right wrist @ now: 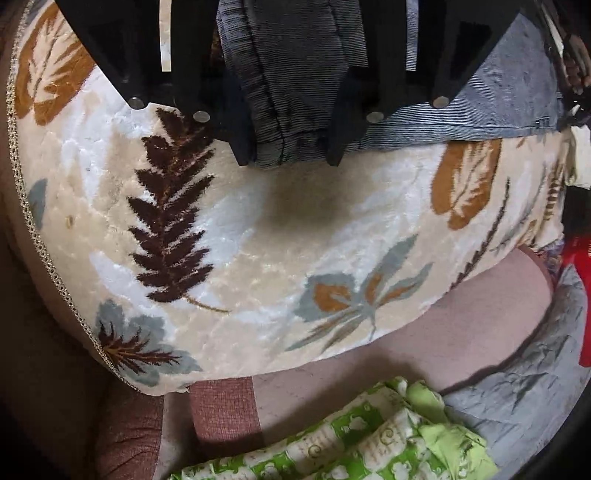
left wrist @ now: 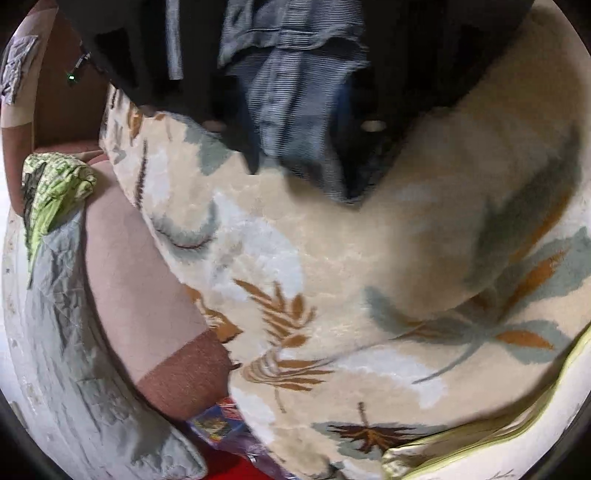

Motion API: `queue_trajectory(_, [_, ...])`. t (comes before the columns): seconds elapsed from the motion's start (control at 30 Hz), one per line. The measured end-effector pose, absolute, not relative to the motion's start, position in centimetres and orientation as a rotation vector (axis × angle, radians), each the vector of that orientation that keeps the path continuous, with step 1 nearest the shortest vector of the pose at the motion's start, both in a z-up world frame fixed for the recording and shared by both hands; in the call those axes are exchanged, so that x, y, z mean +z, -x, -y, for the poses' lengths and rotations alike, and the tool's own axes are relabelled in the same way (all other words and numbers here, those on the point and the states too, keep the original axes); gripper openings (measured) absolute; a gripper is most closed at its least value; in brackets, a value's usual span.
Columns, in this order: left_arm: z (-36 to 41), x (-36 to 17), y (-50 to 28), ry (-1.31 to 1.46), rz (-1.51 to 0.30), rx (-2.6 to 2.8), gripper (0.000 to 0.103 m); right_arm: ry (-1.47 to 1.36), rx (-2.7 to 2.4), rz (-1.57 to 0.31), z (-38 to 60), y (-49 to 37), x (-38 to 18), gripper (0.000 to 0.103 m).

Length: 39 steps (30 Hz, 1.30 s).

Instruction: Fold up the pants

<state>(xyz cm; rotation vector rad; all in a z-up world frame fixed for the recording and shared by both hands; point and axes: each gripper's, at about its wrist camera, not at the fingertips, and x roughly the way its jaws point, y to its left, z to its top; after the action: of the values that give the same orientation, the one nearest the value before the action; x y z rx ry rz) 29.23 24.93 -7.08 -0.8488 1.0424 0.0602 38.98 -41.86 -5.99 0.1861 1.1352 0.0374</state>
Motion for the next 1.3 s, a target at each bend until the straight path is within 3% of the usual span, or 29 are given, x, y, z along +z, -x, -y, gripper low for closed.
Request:
queue_trajectory(0.07, [-24.3,-6.9,-29.5,0.813,-1.038,0.062,0.056,-0.204,0.034,-1.133,41.8,-39.1,-6.3,0.044])
queue_trajectory(0.13, [-24.1,-6.8,-29.7,0.786,-1.040,0.080,0.048,-0.175,0.022,-1.134,41.6,-39.1,-6.3,0.035])
queue_trajectory(0.17, [-24.1,-6.8,-29.7,0.773,-1.043,0.096,0.039,-0.165,0.020,-1.133,41.7,-39.1,-6.2,0.028])
queue_trajectory(0.2, [-24.2,-6.9,-29.8,0.743,-1.059,0.116,0.014,-0.168,0.014,-1.132,41.9,-39.1,-6.2,0.022])
queue_trajectory(0.23, [-24.3,-7.1,-29.9,0.727,-1.074,0.127,0.002,-0.174,0.015,-1.131,42.1,-39.0,-6.1,0.020])
queue_trajectory(0.43, [-24.6,-6.1,-29.1,0.684,-1.036,0.153,0.002,-0.158,0.022,-1.119,41.8,-38.6,-5.4,0.017])
queue_trajectory(0.9, [-23.5,2.1,-24.8,0.674,-0.875,0.076,0.002,-0.239,0.053,-0.977,42.7,-34.6,1.1,0.016])
queue_trajectory(1.3, [-22.8,8.7,-13.9,0.655,-0.797,-0.043,0.002,-0.284,0.080,-0.856,43.9,-25.4,8.4,0.016])
